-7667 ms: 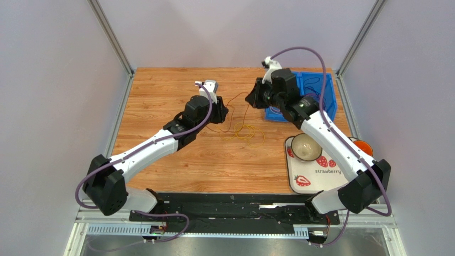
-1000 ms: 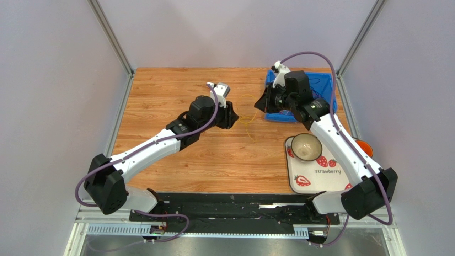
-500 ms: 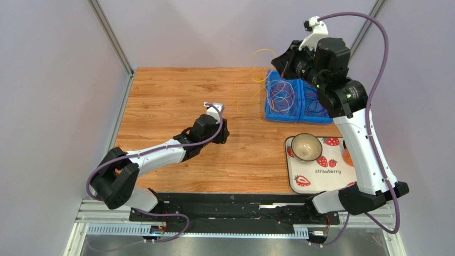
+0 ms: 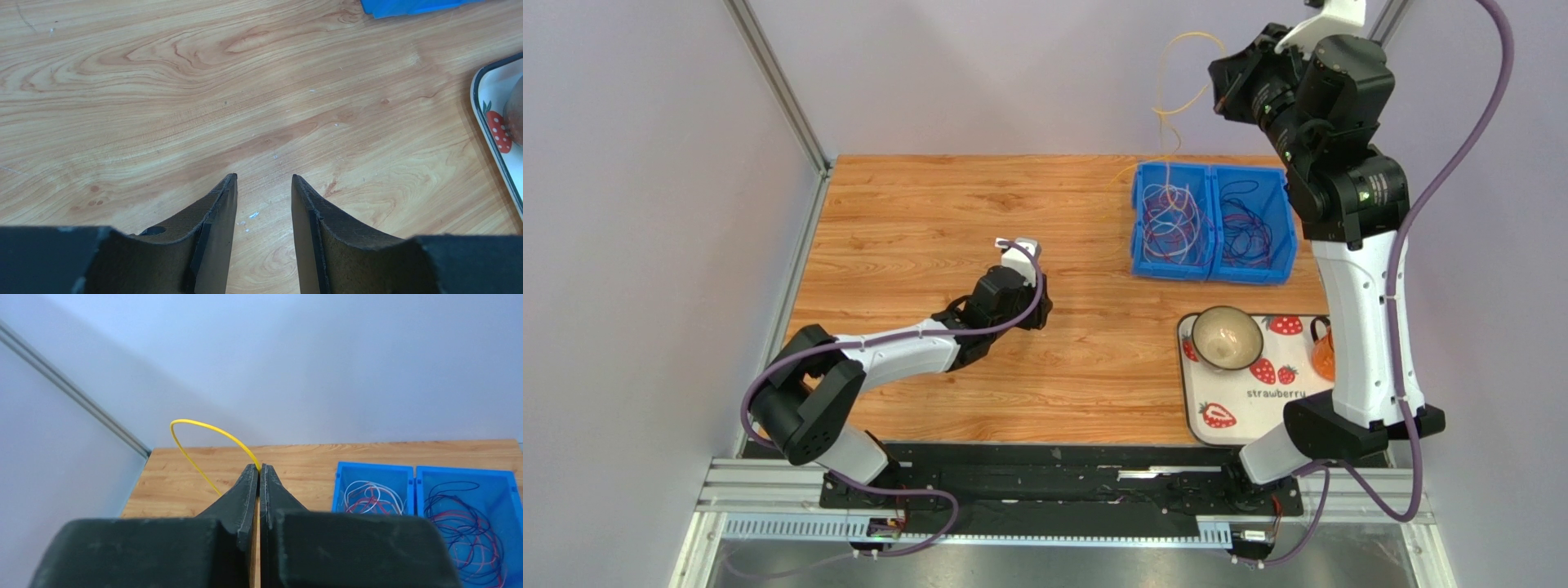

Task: Untangle the cables

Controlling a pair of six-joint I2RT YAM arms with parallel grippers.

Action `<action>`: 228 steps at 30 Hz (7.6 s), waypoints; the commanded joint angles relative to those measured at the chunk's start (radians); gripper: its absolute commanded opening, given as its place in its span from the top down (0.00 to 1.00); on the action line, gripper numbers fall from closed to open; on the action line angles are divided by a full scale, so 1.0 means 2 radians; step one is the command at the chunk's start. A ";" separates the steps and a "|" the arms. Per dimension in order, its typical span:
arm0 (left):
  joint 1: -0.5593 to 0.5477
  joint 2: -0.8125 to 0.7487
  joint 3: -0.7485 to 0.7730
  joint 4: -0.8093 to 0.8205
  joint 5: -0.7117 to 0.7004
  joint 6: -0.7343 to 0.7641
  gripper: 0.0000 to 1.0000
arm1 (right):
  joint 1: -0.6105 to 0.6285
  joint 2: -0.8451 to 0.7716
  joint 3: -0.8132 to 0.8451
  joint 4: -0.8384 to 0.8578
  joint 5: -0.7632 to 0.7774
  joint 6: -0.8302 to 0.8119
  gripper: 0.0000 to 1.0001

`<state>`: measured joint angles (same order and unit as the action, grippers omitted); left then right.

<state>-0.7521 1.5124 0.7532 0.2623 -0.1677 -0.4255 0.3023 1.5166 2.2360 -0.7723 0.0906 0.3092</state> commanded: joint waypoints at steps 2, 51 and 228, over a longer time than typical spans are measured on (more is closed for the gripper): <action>-0.002 -0.003 -0.007 0.036 -0.007 -0.009 0.54 | -0.026 0.021 0.068 0.032 0.031 0.006 1.00; -0.010 0.016 0.003 0.035 -0.009 -0.004 0.57 | -0.204 0.065 0.000 0.479 0.135 0.006 1.00; 0.326 -0.095 -0.265 0.422 0.007 0.245 0.01 | -0.153 -0.089 -0.988 0.827 0.004 -0.134 0.00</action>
<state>-0.1143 1.2991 0.2184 1.0321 -0.1577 0.0994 -0.0086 1.3384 0.2600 0.8135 0.0780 0.0547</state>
